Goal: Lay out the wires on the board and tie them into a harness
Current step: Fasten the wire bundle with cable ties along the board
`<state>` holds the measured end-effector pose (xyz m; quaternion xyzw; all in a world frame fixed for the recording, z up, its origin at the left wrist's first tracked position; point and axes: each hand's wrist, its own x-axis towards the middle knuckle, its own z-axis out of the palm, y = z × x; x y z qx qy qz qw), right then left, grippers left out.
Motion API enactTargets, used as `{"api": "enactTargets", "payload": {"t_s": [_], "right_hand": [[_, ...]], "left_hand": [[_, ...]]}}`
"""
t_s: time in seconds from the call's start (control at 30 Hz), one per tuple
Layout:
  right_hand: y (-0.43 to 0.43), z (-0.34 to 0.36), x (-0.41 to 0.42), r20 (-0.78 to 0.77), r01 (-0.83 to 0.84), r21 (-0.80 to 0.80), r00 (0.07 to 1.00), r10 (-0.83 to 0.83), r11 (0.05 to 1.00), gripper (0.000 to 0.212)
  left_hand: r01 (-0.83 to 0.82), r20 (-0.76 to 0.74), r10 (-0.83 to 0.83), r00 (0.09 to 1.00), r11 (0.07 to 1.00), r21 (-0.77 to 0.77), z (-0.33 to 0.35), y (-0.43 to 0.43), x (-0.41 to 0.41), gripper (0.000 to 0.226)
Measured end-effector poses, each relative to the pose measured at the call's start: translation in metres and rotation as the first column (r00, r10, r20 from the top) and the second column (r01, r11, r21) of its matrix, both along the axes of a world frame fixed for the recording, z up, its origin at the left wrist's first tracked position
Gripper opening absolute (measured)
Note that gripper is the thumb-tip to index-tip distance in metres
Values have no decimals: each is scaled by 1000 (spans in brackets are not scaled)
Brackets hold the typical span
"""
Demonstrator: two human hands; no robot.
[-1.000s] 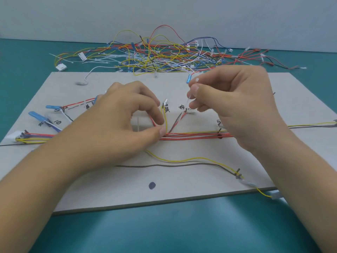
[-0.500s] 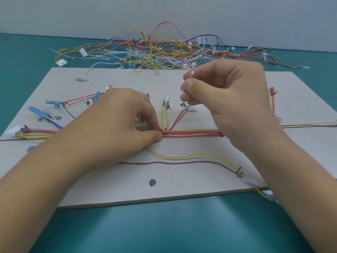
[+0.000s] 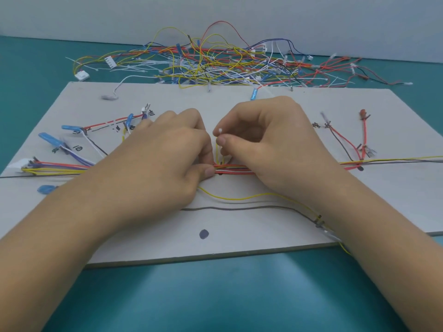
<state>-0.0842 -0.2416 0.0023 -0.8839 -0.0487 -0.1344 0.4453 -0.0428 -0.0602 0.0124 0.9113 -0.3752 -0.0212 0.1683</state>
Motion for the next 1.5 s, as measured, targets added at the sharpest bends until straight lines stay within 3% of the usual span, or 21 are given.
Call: {"api": "enactTargets", "payload": {"t_s": [0.23, 0.53, 0.77, 1.07, 1.3, 1.5], "right_hand": [[-5, -1, 1, 4, -30, -70, 1000, 30, 997, 12], [-8, 2, 0, 66, -12, -215, 997, 26, 977, 13], [-5, -1, 1, 56, -48, -211, 997, 61, 976, 13], [-4, -2, 0, 64, -53, -221, 996, 69, 974, 12], [-4, -2, 0, 59, -60, -216, 996, 74, 974, 14], [-3, -3, 0, 54, -63, -198, 996, 75, 978, 14]], "left_hand": [[-50, -4, 50, 999, 988, -147, 4, 1, -1, 14], [-86, 173, 127, 977, 970, -227, 11, 4, -11, 19], [-115, 13, 116, 993, 992, -44, 9, 7, -11, 18], [-73, -72, 66, 995, 992, -99, 12, 3, -16, 17], [-75, -94, 70, 993, 996, -45, 16, 1, -17, 40], [-40, -156, 27, 987, 996, -80, 13, 1, -13, 30]]}}
